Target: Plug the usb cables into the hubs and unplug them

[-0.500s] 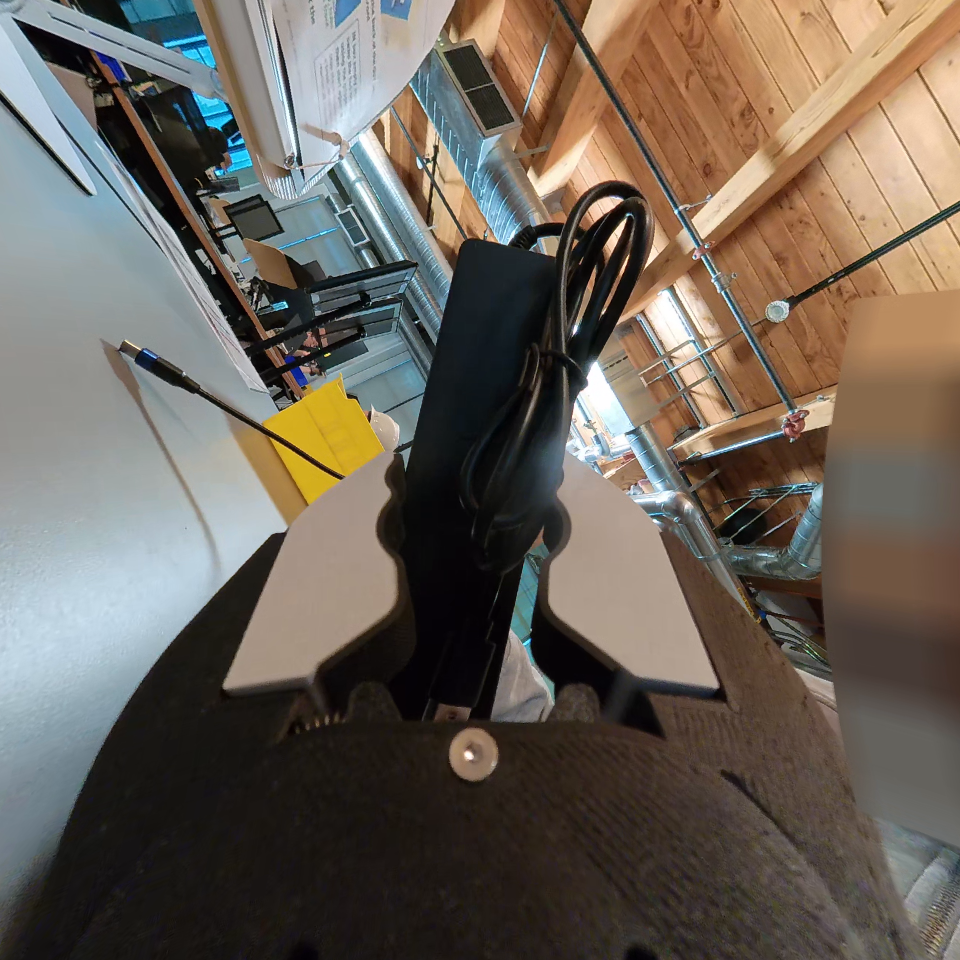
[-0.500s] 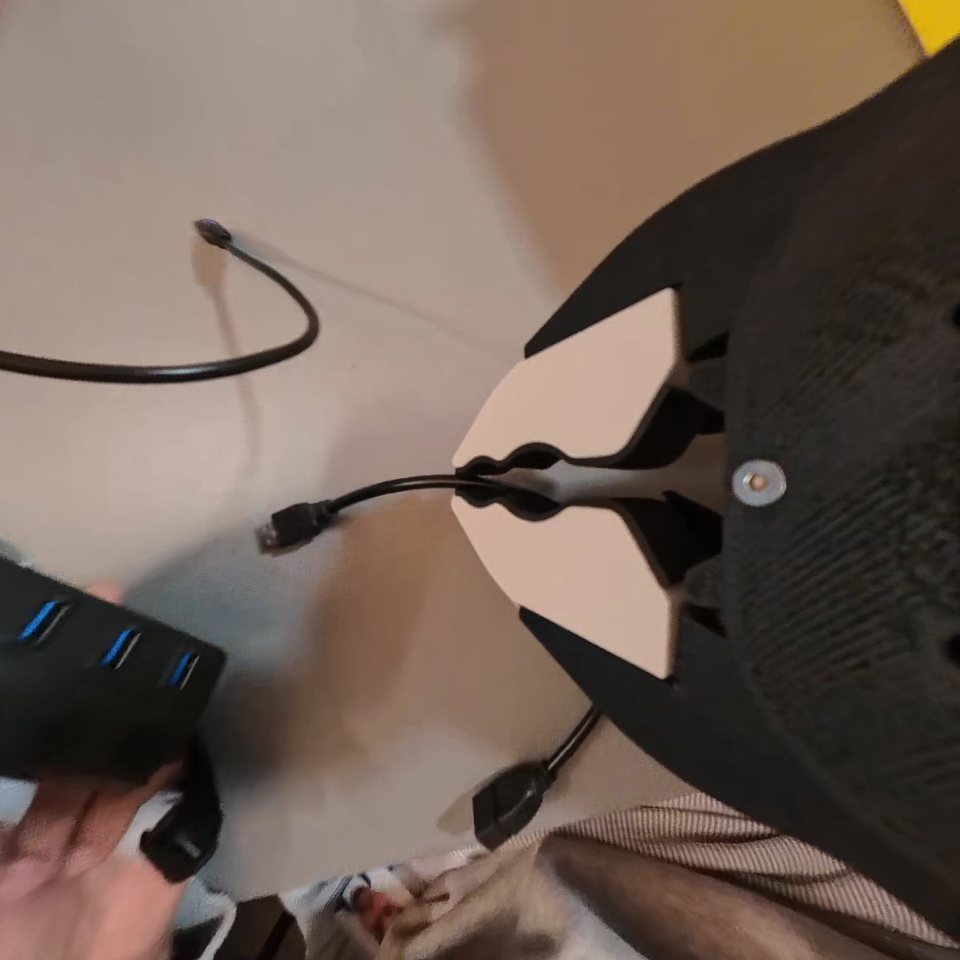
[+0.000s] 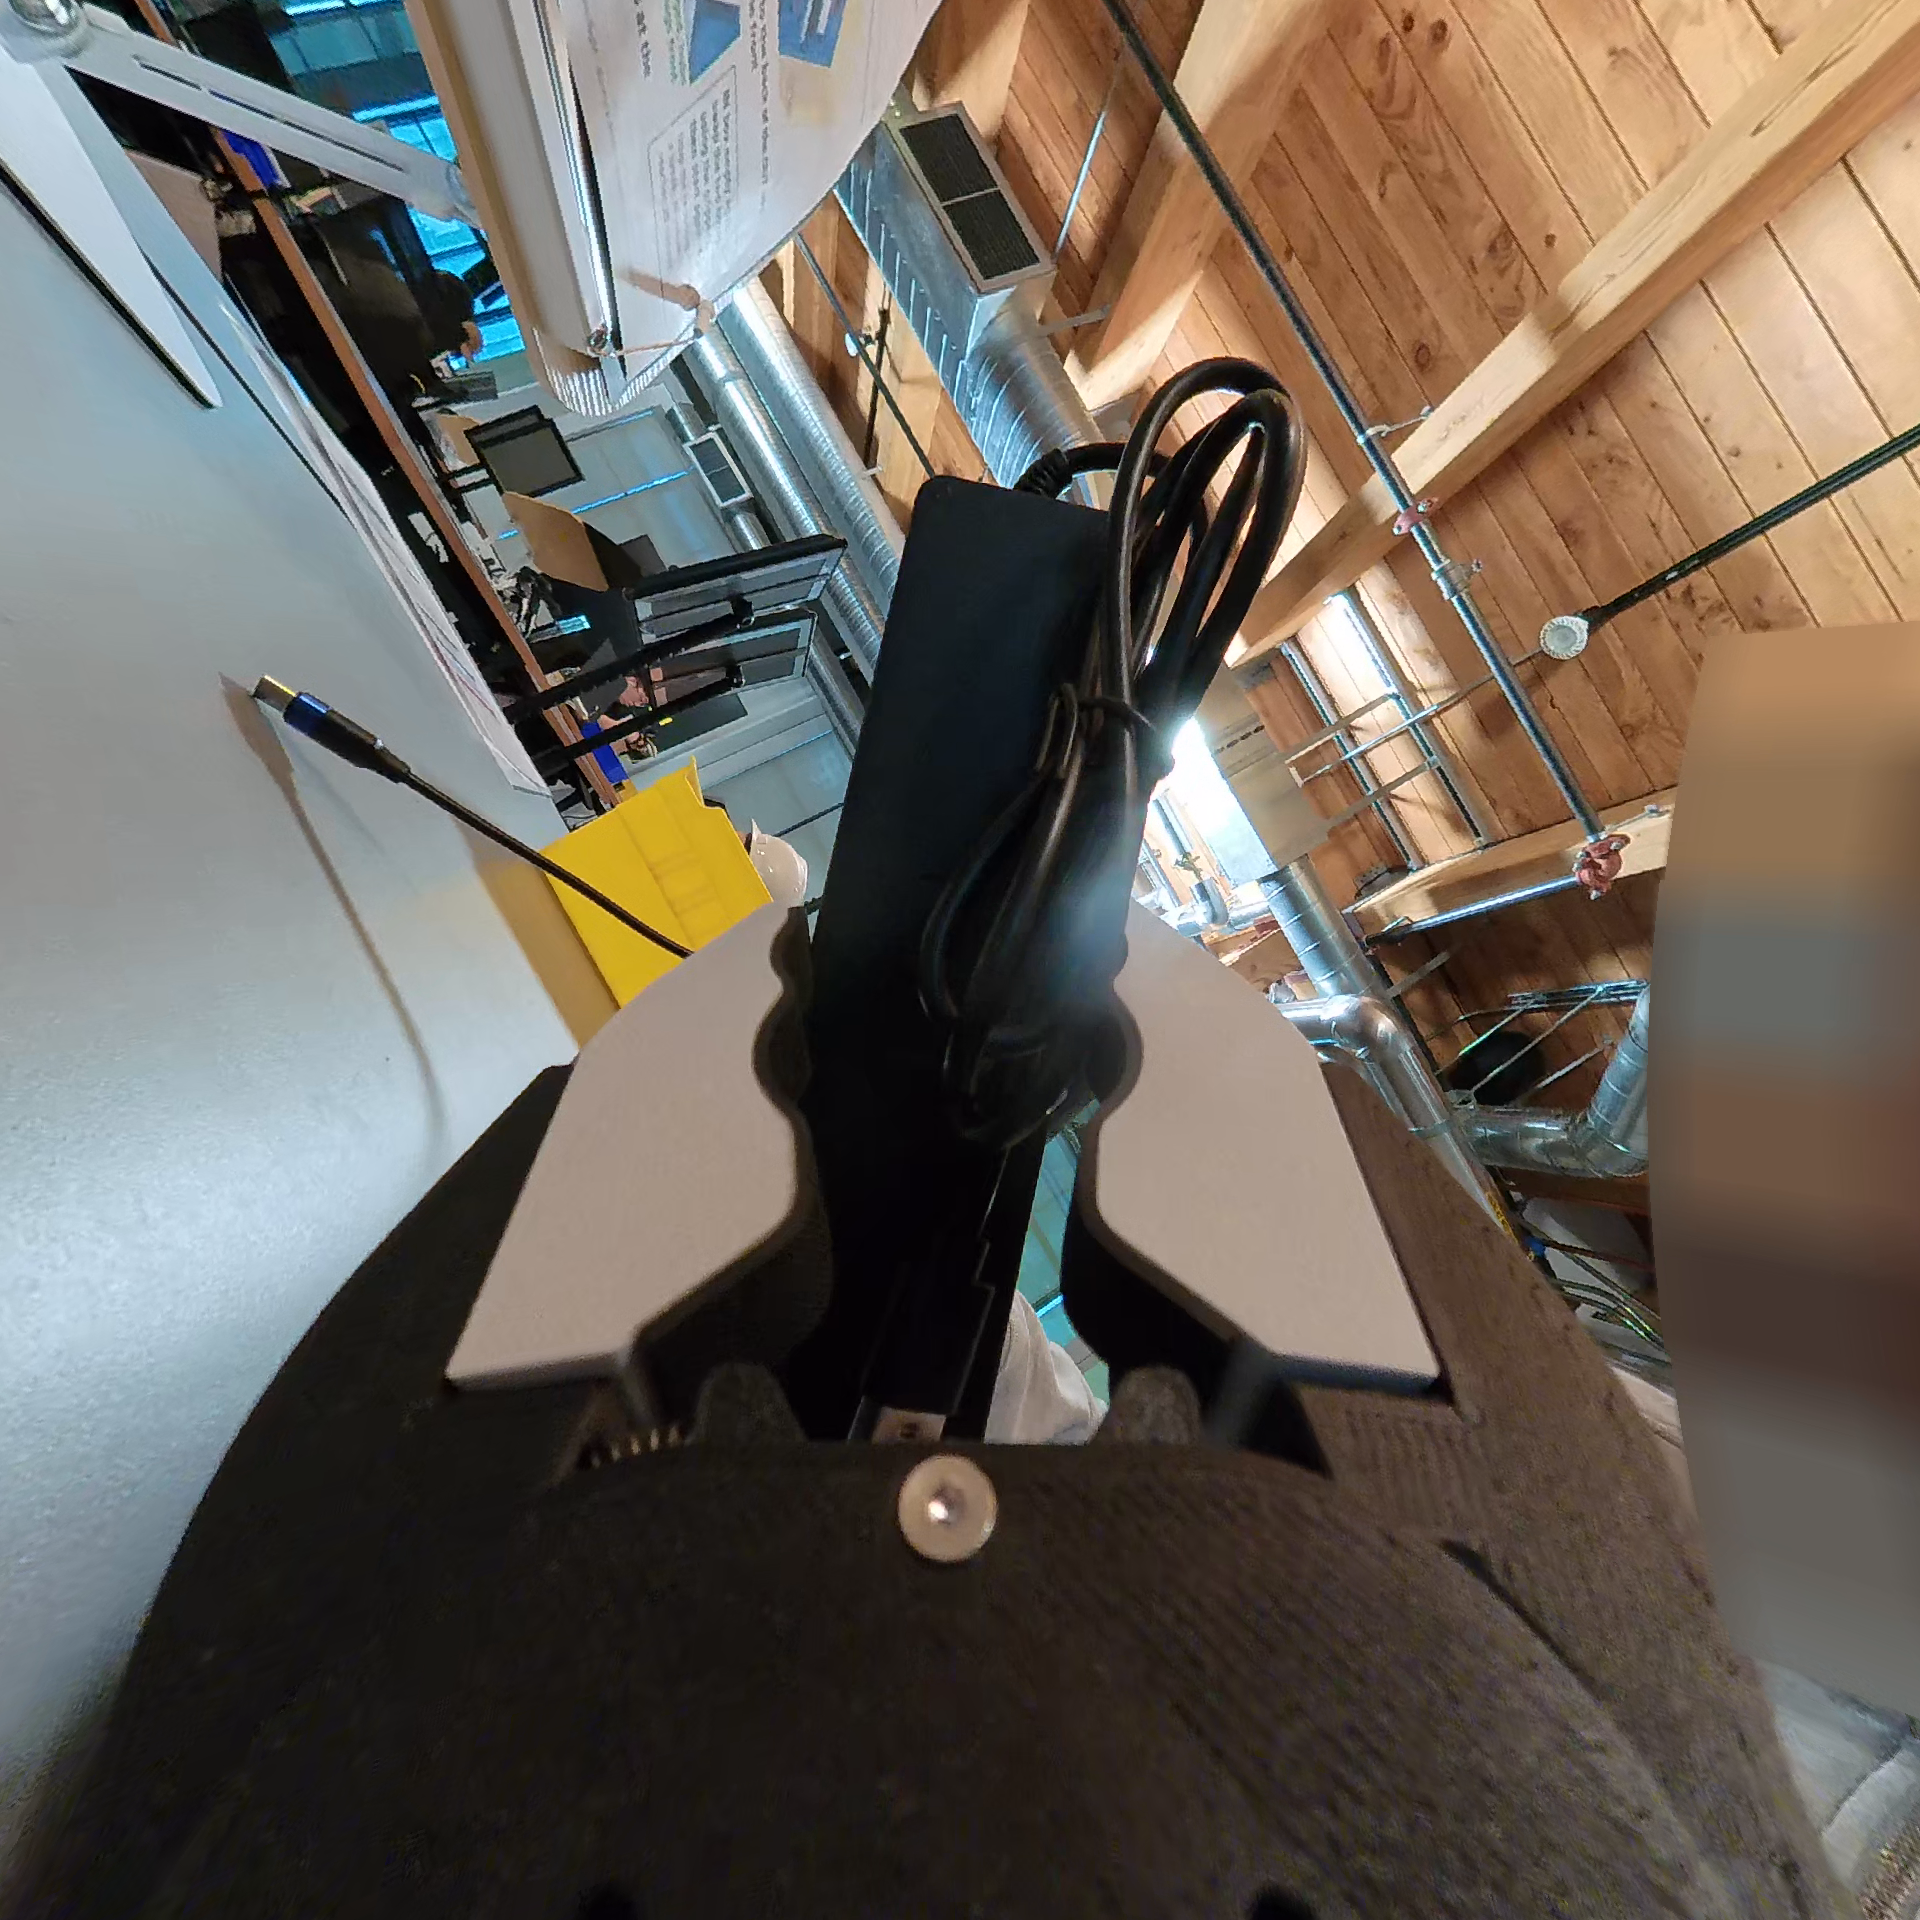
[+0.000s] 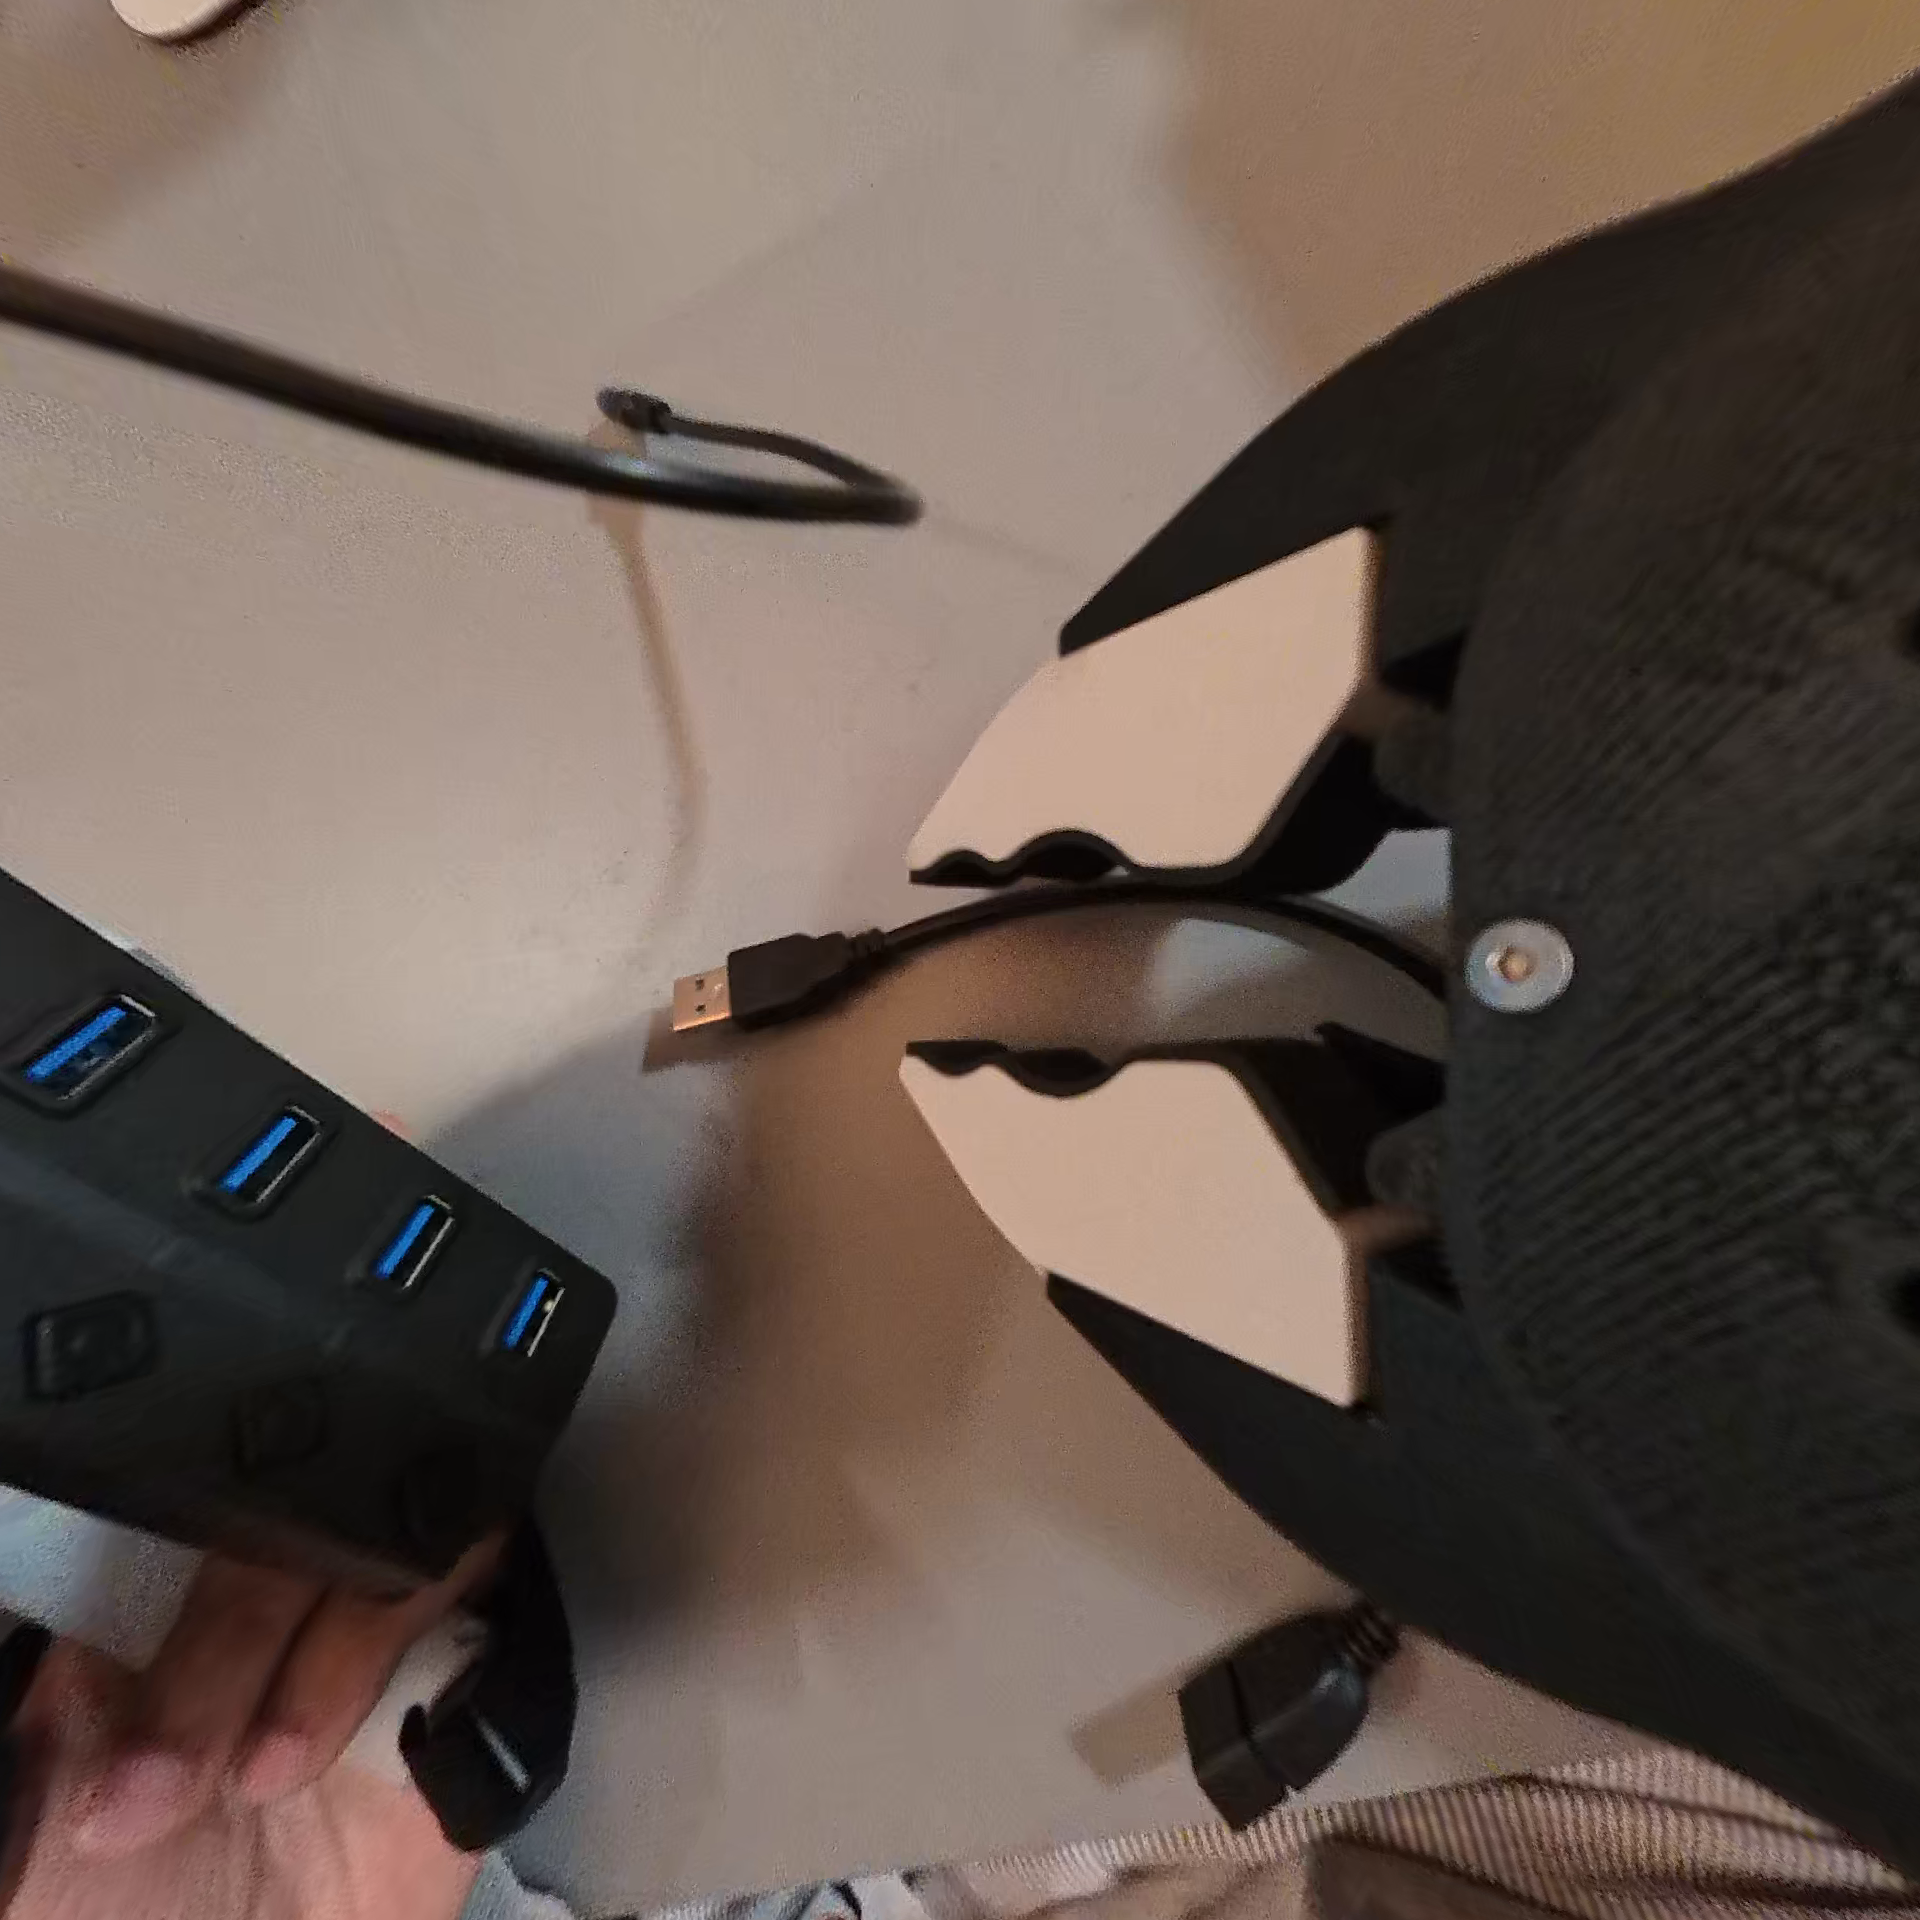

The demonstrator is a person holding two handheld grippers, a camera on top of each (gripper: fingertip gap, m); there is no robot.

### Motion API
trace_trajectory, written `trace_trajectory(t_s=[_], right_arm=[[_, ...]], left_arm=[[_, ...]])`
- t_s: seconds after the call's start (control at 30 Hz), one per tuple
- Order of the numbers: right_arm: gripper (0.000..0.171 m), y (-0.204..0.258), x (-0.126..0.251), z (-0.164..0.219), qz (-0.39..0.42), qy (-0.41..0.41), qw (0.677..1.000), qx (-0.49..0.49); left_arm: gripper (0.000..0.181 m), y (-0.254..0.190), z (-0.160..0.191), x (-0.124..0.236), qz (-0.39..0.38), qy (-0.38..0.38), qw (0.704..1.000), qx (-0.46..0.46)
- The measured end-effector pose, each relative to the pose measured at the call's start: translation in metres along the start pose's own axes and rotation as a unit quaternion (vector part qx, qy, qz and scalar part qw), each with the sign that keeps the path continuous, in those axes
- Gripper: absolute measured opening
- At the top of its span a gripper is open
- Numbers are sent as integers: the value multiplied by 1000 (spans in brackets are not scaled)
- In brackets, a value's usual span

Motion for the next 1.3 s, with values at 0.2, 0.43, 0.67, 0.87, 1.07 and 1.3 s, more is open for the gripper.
trace_trajectory(t_s=[0.2, 0.43, 0.67, 0.87, 1.07, 1.3], right_arm=[[21, 2, -14, 3, 12, 32, 999, 4], [5, 10, -1, -5, -11, -25, 999, 20], [5, 10, 42, -27, -37, -173, 984, 11], [5, 10, 66, -37, -45, -240, 970, -12], [5, 14, 74, -41, -41, -254, 966, 3], [5, 16, 77, -42, -44, -264, 963, 7]], left_arm=[[52, 0, 1, 0, 1, 1, 1000, 0], [52, -1, 2, 0, 4, 7, 1000, 1], [52, -2, 5, -2, 12, 19, 1000, 1], [52, -6, 12, -5, 35, 44, 998, -3], [52, -8, 16, -7, 45, 55, 997, -4], [52, -8, 17, -7, 47, 58, 997, -5]])
Point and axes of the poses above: each gripper's, where its closed fingertips meet, x back along the fingers, z out of its underside, y = z × x across the jaws, the point moved 4 cm from there along x, back along the fingers, and after that the axes turned 4 degrees about -z, right-handed, at the moved point
